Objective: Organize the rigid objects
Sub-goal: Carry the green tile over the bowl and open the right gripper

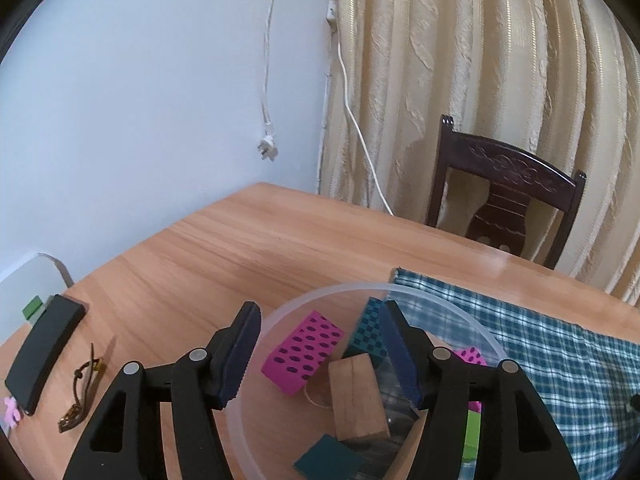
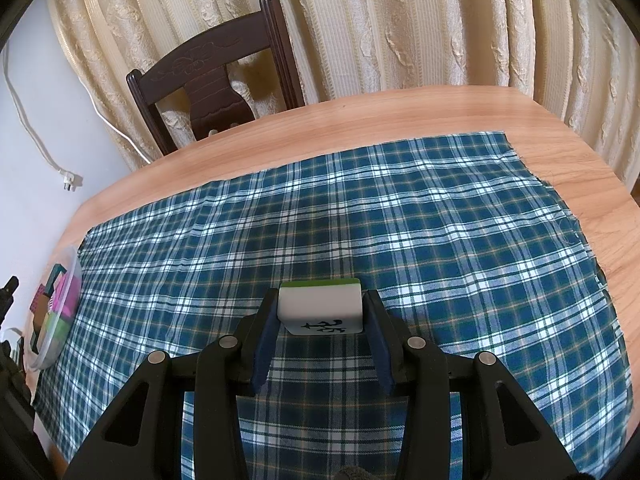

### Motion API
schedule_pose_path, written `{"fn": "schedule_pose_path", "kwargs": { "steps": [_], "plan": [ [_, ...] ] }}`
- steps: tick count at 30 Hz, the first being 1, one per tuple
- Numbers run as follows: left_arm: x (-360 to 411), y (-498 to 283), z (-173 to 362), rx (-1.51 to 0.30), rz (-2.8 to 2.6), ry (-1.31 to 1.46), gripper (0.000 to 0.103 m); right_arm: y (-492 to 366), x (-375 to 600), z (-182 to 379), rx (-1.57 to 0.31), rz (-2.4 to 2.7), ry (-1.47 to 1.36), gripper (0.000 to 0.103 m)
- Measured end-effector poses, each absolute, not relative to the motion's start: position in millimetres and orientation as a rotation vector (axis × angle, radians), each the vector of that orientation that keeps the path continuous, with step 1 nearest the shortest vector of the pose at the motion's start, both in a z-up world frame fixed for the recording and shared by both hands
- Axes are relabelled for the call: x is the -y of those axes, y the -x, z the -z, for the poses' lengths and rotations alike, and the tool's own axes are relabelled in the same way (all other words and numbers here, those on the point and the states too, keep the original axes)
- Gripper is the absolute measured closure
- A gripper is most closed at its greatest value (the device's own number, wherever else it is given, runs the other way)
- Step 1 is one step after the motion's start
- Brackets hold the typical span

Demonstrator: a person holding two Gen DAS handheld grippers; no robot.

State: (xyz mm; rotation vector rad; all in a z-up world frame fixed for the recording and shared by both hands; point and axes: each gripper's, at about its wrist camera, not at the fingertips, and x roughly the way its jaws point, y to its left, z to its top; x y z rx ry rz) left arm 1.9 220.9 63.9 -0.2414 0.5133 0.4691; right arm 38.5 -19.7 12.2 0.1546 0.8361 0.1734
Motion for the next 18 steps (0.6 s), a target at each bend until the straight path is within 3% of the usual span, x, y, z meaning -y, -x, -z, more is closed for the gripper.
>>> {"fn": "schedule_pose_path", "kwargs": {
  "steps": [2, 12, 18],
  "plan": [
    [-221, 1, -66, -0.496, -0.489, 0.241, 0.026, -37, 21, -12, -0.83, -0.17, -0.149, 0.06],
    [-225, 12, -73, -0.443, -0.531, 0.246, 0.024, -25, -6, -22, -0.796, -0.204, -0.156, 0.06],
    [-226, 16, -75, -0.431, -0.537, 0.254, 0.017, -19, -43, -25, -0.798, -0.261, -0.165, 0.06]
  ]
}}
